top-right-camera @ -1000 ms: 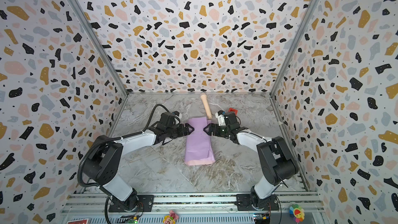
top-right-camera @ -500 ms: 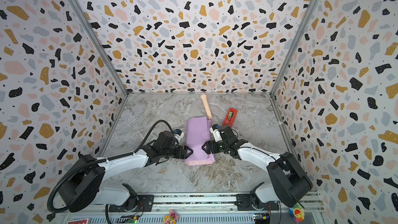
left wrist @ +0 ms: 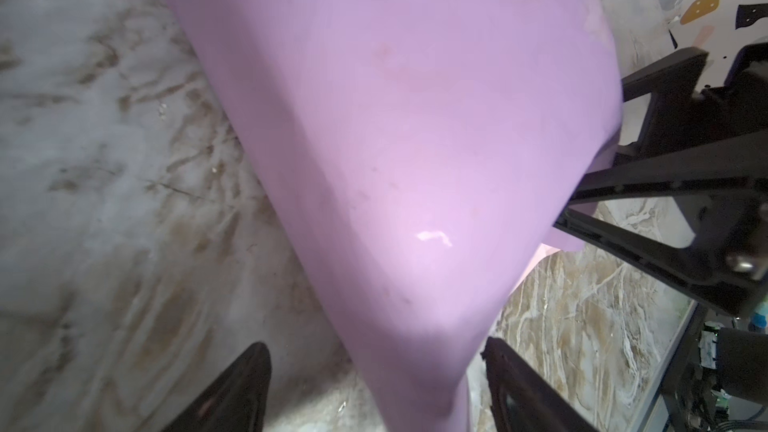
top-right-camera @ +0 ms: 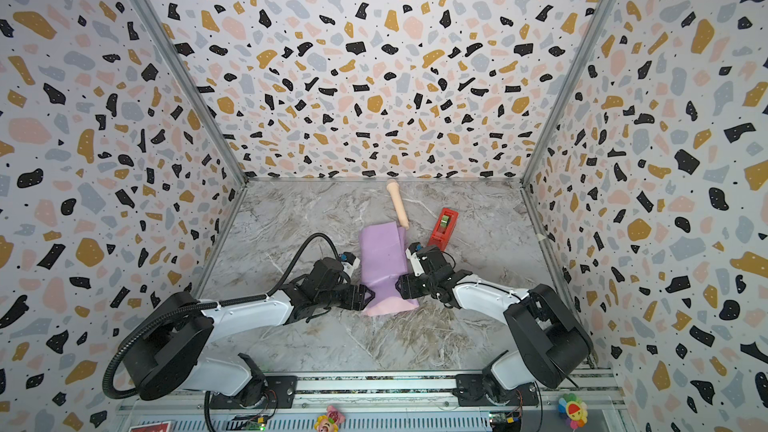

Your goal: Wrap the gift box in paper

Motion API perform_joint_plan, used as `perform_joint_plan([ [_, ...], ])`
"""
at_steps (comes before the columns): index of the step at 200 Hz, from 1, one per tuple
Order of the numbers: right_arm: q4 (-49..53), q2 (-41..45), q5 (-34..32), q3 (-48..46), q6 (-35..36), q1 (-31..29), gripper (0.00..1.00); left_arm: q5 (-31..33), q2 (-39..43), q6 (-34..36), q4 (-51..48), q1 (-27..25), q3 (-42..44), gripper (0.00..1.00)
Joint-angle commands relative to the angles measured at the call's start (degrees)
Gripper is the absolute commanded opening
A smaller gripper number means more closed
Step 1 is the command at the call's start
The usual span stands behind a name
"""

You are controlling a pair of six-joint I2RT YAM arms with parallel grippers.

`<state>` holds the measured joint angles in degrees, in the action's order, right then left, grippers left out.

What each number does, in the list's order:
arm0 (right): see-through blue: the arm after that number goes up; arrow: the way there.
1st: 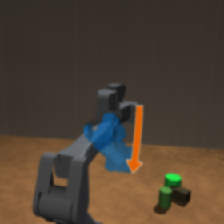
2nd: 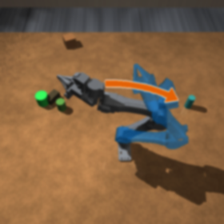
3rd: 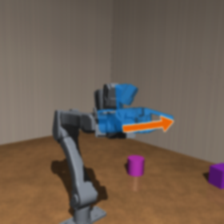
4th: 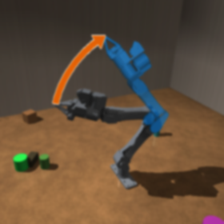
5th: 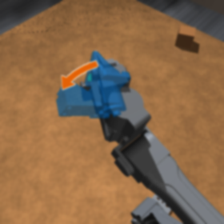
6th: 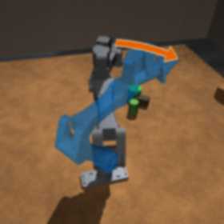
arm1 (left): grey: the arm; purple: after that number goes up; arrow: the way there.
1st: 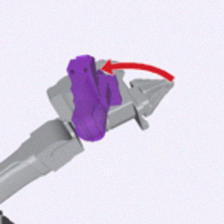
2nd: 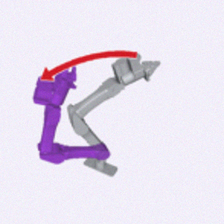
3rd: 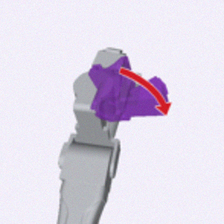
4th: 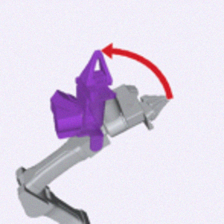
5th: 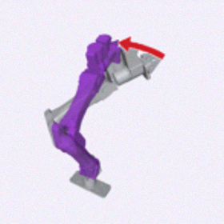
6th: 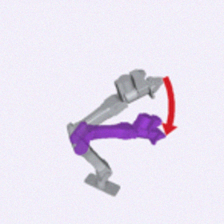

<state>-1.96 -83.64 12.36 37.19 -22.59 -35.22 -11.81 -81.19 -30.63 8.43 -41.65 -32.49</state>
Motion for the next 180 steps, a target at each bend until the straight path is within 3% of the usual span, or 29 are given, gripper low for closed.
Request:
perform_joint_plan([
  [1,-0.94,-0.05,-1.83,-0.80,0.84,-0.28,0.73,1.33,1.97,0.52,2.89,-0.14,0.71,0.81],
  [46,-1.28,0.33,-0.61,-1.04,0.67,-0.29,0.72,4.42,1.14,1.34,3.43,-0.19,0.56,0.78],
  [109,-3.10,0.34,0.09,-1.42,-0.61,-0.61,0.69,7.73,-2.84,-1.09,8.47,-1.11,0.71,0.60],
  [151,-3.32,-0.38,-4.71,-1.59,-2.28,-1.07,0.60,11.69,-4.33,-2.32,9.20,-2.65,0.76,0.46],
  [180,-3.76,-0.63,-7.32,-1.69,-2.33,-2.12,0.53,14.33,-5.21,-2.48,8.47,-3.91,0.76,0.42],
])
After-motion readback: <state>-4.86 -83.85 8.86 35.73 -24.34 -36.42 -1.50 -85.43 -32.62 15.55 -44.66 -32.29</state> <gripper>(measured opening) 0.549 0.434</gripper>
